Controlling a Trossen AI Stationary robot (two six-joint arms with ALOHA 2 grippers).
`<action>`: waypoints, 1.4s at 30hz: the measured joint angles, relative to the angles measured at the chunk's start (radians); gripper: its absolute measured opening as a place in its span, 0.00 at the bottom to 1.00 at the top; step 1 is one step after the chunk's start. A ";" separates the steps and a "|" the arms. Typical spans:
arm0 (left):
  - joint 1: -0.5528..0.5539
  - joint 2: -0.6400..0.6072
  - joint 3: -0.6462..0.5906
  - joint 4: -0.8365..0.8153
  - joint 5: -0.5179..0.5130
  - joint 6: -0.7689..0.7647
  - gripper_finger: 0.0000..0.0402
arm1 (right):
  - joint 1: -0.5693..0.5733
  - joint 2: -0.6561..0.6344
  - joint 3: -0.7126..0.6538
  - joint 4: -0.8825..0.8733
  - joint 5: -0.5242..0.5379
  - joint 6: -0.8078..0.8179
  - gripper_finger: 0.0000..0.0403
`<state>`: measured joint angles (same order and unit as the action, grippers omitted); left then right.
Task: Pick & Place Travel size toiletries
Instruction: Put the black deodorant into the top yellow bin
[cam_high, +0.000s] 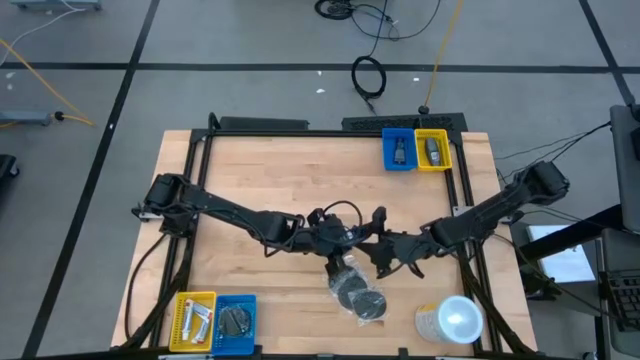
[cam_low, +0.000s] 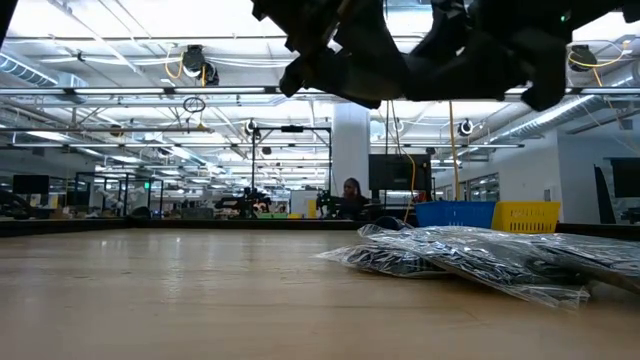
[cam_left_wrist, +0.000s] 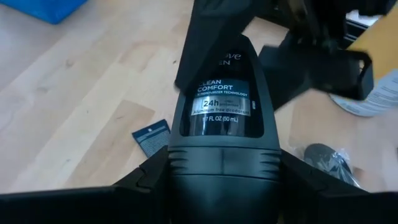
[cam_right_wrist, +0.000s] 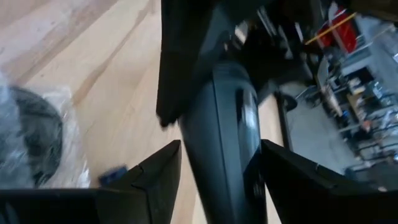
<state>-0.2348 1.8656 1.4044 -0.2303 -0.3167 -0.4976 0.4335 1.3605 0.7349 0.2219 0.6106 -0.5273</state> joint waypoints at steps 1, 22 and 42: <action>0.000 0.000 0.000 0.000 0.001 0.000 0.46 | 0.000 0.015 0.000 0.033 0.001 -0.016 0.52; 0.016 0.001 0.000 -0.005 0.024 0.006 0.46 | 0.005 0.078 0.000 0.087 0.136 -0.090 0.42; 0.024 0.001 0.000 -0.003 0.051 -0.009 0.53 | 0.008 0.078 0.001 0.049 0.209 -0.084 0.39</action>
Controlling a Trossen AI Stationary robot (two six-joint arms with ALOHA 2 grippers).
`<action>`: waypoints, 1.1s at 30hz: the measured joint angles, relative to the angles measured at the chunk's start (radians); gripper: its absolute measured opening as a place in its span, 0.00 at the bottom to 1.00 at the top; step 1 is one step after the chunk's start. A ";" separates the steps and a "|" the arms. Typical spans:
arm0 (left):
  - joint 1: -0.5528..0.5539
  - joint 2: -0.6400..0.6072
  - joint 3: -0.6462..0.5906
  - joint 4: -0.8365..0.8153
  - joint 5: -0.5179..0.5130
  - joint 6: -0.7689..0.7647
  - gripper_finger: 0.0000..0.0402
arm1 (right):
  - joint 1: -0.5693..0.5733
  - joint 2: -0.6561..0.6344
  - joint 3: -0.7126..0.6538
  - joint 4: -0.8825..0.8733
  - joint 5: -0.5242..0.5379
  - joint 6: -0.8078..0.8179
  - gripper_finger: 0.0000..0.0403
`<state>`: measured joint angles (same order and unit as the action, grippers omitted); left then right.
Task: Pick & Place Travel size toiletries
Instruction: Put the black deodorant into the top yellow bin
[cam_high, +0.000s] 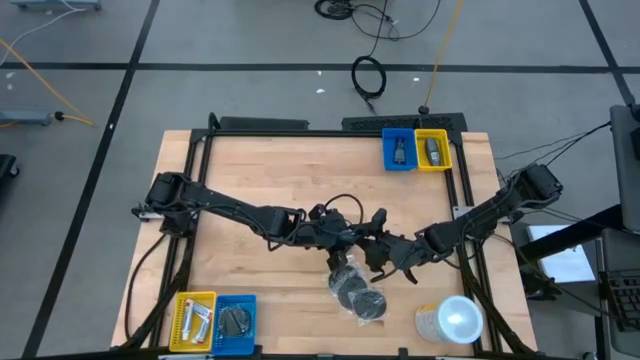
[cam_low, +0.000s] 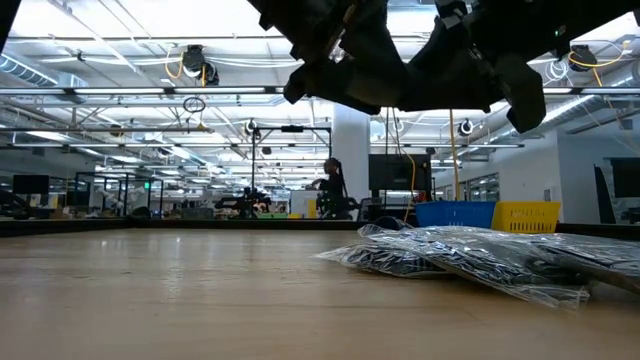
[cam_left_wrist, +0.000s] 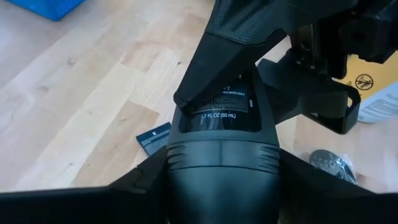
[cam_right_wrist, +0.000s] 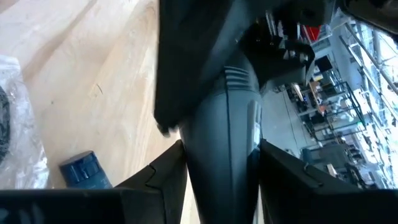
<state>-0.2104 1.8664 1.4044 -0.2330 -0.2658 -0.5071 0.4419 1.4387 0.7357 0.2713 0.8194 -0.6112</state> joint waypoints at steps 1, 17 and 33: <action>0.000 0.000 0.000 -0.002 0.000 0.000 0.58 | 0.000 0.000 0.000 -0.004 0.006 0.002 0.39; -0.006 -0.034 0.002 -0.096 0.004 -0.034 0.89 | -0.002 -0.024 -0.002 -0.114 0.155 0.070 0.38; -0.050 -0.066 0.001 -0.177 -0.075 -0.048 0.76 | -0.276 -0.340 -0.002 -0.800 0.185 0.853 0.38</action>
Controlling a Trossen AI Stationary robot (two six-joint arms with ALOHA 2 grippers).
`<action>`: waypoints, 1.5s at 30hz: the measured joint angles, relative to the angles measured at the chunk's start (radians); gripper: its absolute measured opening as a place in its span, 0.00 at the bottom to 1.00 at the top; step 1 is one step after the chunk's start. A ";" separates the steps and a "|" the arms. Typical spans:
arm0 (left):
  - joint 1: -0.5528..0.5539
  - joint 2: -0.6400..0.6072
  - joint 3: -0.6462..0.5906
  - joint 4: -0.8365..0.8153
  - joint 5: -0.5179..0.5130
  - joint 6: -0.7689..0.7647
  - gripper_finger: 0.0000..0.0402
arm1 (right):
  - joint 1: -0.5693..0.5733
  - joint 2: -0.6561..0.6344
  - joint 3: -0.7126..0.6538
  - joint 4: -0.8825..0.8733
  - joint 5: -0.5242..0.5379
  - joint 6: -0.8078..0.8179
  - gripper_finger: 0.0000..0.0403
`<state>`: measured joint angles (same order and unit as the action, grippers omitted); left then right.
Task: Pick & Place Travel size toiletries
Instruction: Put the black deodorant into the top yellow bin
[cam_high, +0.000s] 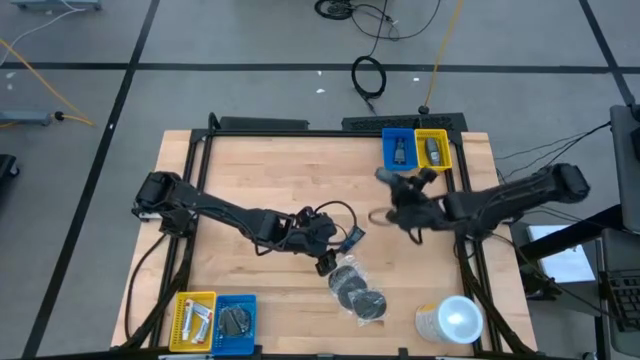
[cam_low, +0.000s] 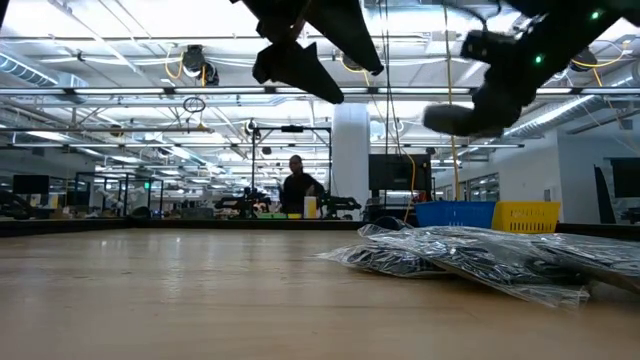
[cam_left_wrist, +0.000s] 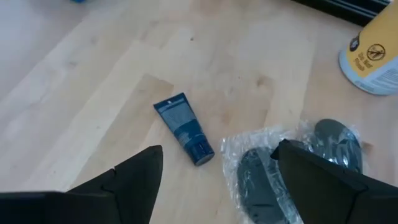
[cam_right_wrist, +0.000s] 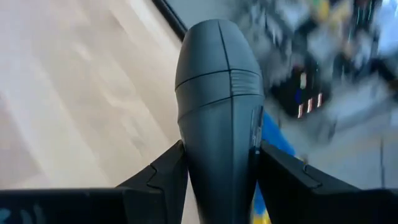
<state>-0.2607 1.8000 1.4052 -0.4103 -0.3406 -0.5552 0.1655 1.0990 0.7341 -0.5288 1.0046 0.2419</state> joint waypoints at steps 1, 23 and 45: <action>0.000 0.000 0.000 0.005 -0.006 0.000 0.76 | -0.039 -0.014 0.000 -0.051 -0.030 0.053 0.38; -0.003 0.001 0.000 0.022 -0.031 0.008 0.74 | -0.615 -0.046 -0.071 -0.118 -0.194 0.288 0.38; -0.003 0.002 0.000 0.023 -0.029 0.027 0.74 | -0.913 -0.044 -0.242 0.339 -0.346 0.086 0.38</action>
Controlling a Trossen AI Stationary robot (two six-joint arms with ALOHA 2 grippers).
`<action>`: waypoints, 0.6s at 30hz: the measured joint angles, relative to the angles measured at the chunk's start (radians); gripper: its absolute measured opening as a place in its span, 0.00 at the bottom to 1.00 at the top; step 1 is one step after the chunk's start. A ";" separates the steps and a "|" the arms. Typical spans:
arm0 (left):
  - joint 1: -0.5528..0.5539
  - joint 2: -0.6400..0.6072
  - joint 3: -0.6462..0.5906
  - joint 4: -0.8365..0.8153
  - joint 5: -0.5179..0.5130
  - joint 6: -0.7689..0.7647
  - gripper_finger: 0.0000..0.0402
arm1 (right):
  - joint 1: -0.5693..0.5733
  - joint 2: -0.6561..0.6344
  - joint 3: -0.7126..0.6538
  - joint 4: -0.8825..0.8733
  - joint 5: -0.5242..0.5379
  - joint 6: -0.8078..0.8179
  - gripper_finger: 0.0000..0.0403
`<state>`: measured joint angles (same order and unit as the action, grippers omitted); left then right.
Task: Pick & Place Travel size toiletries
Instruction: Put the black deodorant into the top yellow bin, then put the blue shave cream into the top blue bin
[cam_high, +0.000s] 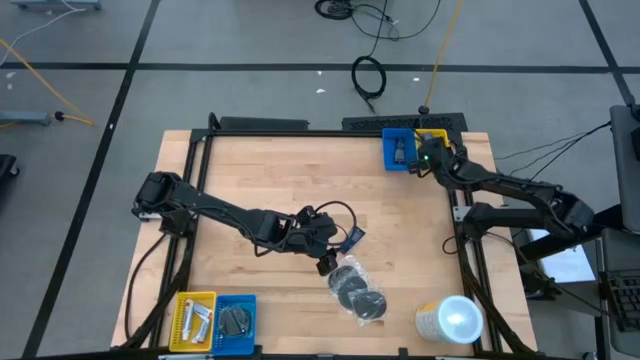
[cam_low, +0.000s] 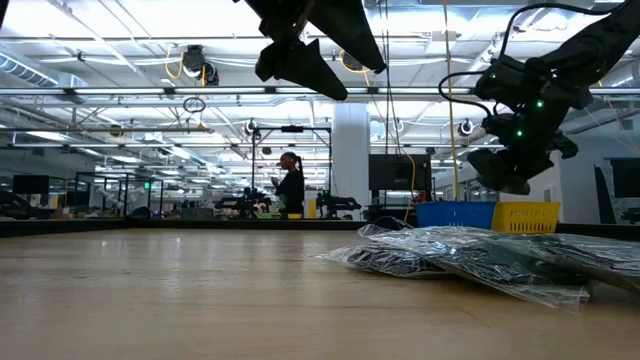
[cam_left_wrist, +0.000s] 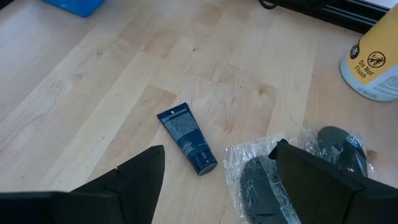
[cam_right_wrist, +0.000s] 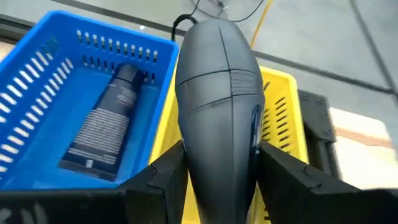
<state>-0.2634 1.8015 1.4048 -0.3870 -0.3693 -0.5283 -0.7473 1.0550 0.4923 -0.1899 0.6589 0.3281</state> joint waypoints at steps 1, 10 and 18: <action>0.000 0.000 0.000 0.000 0.000 0.000 0.74 | -0.008 0.000 0.000 0.006 -0.020 0.000 0.38; 0.000 0.000 0.000 0.002 0.000 0.000 0.74 | -0.031 0.000 -0.001 0.045 -0.027 -0.012 0.41; 0.000 0.000 0.000 0.002 0.001 0.001 0.74 | -0.031 0.000 -0.001 0.046 0.021 -0.012 0.57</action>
<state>-0.2634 1.8017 1.4048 -0.3847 -0.3687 -0.5278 -0.7786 1.0550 0.4915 -0.1436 0.6800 0.3162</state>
